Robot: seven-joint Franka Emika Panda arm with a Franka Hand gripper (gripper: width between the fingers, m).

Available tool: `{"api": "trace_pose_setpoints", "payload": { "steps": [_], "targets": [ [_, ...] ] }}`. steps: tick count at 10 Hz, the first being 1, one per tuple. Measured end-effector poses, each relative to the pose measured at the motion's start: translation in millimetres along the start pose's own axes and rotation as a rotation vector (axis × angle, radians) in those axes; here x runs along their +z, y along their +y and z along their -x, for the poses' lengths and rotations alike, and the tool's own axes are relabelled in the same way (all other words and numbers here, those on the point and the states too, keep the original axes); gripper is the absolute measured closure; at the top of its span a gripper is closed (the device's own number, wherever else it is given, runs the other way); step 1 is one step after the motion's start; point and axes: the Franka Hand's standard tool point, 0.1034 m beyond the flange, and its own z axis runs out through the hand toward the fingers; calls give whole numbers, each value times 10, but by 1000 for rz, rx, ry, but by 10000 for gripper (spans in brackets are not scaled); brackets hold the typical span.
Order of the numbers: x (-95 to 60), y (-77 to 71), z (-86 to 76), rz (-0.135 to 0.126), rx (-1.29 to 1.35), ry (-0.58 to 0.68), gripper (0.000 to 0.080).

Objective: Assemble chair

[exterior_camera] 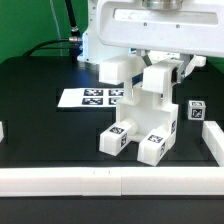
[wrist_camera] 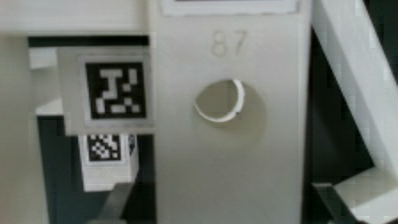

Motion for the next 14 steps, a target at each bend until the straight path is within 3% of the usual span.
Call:
{"api": "trace_pose_setpoints", "payload": {
  "steps": [4, 10, 14],
  "targets": [
    [36, 14, 1, 0, 1, 4, 511],
    [343, 29, 2, 23, -7, -1, 511],
    [418, 80, -42, 28, -8, -2, 511]
  ]
}}
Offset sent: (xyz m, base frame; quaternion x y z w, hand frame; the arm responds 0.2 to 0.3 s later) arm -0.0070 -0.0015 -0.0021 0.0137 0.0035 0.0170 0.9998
